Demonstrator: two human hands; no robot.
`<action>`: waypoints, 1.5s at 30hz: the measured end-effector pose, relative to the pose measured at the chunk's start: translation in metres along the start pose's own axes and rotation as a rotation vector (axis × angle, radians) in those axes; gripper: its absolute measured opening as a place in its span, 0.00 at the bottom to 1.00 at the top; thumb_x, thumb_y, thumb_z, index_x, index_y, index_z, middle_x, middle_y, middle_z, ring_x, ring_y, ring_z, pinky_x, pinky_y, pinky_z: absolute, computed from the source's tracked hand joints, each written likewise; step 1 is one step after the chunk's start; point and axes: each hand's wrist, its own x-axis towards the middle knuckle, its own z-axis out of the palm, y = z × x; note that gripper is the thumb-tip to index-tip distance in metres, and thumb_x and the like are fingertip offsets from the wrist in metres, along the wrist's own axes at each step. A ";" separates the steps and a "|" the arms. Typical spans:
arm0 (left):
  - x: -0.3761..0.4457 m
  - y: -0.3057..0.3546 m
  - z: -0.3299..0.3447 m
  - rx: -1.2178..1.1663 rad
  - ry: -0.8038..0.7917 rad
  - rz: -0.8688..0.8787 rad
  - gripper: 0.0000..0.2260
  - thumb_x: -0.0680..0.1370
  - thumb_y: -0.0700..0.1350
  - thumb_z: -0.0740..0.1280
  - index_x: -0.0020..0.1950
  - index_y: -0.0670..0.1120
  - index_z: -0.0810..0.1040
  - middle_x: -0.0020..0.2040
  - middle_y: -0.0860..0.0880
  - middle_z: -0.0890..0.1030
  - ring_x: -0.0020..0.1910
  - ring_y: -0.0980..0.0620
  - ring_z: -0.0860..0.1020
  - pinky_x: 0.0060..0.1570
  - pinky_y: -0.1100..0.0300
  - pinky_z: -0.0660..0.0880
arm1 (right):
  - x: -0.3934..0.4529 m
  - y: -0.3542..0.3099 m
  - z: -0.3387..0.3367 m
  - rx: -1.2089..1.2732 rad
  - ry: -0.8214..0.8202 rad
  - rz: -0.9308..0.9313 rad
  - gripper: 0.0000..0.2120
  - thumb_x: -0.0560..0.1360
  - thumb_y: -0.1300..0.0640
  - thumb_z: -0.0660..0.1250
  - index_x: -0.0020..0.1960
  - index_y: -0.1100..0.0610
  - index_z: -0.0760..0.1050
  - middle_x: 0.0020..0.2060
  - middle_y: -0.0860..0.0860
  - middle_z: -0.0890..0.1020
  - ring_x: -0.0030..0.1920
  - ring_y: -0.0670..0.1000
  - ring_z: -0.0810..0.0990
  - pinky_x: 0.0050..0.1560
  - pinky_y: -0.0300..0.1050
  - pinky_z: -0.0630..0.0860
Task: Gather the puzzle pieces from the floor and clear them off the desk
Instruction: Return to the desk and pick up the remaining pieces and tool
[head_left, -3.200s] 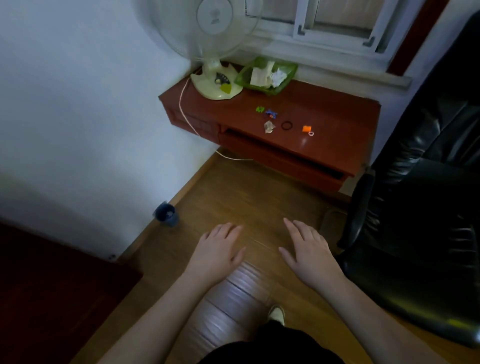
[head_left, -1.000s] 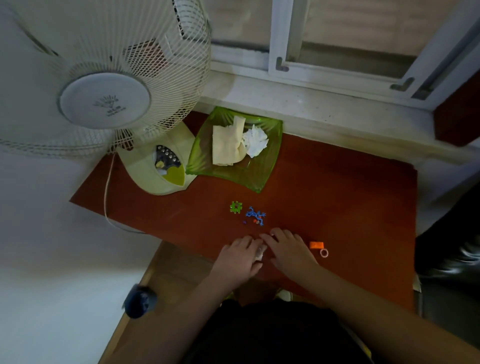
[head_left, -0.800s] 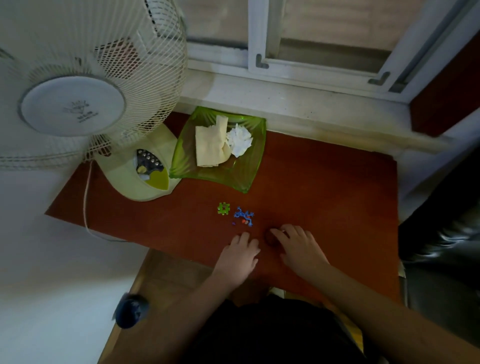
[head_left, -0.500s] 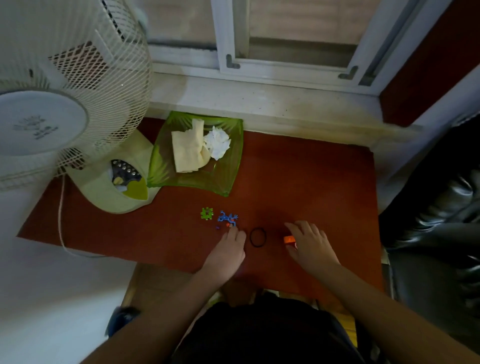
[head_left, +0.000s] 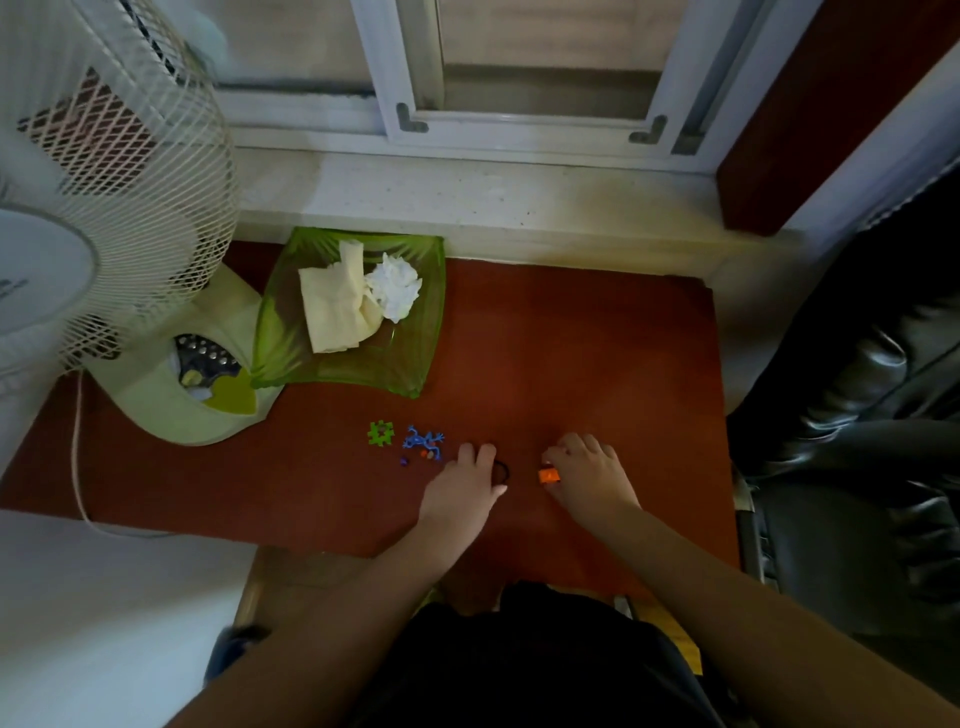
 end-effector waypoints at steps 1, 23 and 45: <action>0.001 0.001 0.001 0.008 0.010 -0.003 0.22 0.80 0.56 0.61 0.70 0.47 0.63 0.64 0.45 0.67 0.54 0.46 0.76 0.47 0.54 0.76 | 0.001 0.001 0.001 0.001 0.008 0.000 0.16 0.79 0.50 0.62 0.65 0.50 0.72 0.63 0.50 0.72 0.63 0.53 0.70 0.63 0.48 0.67; 0.011 0.054 0.006 -0.173 0.013 0.293 0.15 0.80 0.59 0.59 0.58 0.50 0.74 0.55 0.52 0.76 0.48 0.50 0.79 0.42 0.58 0.70 | -0.036 0.060 -0.013 0.988 0.158 0.344 0.07 0.79 0.47 0.63 0.57 0.42 0.74 0.44 0.42 0.84 0.42 0.36 0.81 0.37 0.33 0.73; 0.008 0.023 0.000 -0.624 -0.162 0.036 0.08 0.79 0.49 0.65 0.47 0.46 0.72 0.38 0.51 0.80 0.34 0.54 0.78 0.36 0.58 0.73 | -0.029 0.039 -0.024 1.114 -0.024 0.365 0.12 0.80 0.49 0.62 0.46 0.57 0.77 0.35 0.52 0.83 0.32 0.47 0.79 0.39 0.48 0.76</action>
